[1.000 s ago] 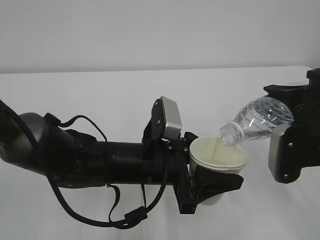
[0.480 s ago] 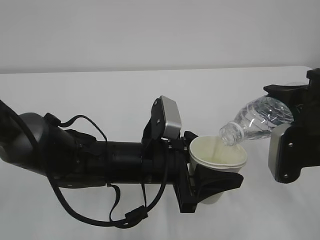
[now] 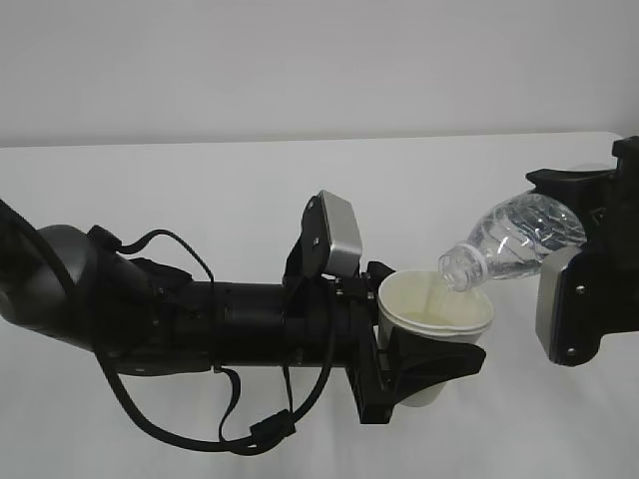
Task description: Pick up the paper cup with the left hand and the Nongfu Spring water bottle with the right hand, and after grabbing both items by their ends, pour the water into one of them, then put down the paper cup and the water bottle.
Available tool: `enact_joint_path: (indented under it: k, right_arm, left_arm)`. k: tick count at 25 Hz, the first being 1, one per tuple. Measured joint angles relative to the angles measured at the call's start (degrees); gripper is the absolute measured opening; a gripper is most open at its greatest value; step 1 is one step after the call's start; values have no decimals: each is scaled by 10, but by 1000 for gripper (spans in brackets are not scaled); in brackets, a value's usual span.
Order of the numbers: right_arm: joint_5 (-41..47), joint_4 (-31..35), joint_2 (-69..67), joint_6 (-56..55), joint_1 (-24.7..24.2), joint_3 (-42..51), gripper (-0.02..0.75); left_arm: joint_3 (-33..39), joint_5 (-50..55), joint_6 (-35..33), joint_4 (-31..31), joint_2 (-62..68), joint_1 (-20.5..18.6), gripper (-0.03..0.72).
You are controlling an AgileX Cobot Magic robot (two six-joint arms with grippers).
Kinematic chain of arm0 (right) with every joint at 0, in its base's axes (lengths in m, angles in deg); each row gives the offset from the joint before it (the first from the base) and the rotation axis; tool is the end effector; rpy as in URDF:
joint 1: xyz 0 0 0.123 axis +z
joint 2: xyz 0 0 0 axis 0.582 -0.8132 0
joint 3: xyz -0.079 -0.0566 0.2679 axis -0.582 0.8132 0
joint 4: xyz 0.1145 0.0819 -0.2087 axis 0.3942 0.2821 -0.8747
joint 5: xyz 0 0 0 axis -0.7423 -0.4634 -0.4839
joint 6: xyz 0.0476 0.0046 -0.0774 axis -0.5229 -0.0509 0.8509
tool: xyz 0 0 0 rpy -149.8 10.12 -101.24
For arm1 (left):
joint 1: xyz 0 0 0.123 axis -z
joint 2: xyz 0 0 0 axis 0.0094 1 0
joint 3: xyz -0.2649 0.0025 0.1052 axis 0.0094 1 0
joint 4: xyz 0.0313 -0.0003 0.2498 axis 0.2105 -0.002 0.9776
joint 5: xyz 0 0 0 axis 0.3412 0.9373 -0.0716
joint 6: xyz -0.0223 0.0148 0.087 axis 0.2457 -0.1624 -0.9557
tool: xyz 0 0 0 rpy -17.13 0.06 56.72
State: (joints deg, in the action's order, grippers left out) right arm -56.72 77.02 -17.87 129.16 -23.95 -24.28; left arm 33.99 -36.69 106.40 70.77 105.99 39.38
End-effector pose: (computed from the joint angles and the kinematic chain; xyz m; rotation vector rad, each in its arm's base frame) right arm 0.2338 0.0585 0.1949 -1.5676 1.0805 -0.9062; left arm 0.2465 -0.2895 0.1272 1.1308 1.4476 -1.2002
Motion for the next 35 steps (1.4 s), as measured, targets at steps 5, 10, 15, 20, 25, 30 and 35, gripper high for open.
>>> enact_joint_path:
  k: [5, 10, 15, 20, 25, 30, 35]
  right_arm:
    - [0, 0, 0, 12, 0, 0, 421]
    - [0, 0, 0, 14, 0, 0, 421]
    - [0, 0, 0, 15, 0, 0, 421]
    - [0, 0, 0, 14, 0, 0, 421]
    - [-1, 0, 0, 14, 0, 0, 421]
    - [-1, 0, 0, 14, 0, 0, 421]
    - [-4, 0, 0, 15, 0, 0, 421]
  left_arm:
    - [0, 0, 0, -1, 0, 0, 470]
    - [0, 0, 0, -1, 0, 0, 470]
    - [0, 1, 0, -1, 0, 0, 470]
    - [0, 1, 0, -1, 0, 0, 470]
    - [0, 1, 1, -1, 0, 0, 470]
    - [0, 1, 3, -1, 0, 0, 470]
    - [0, 2, 3, -1, 0, 0, 470]
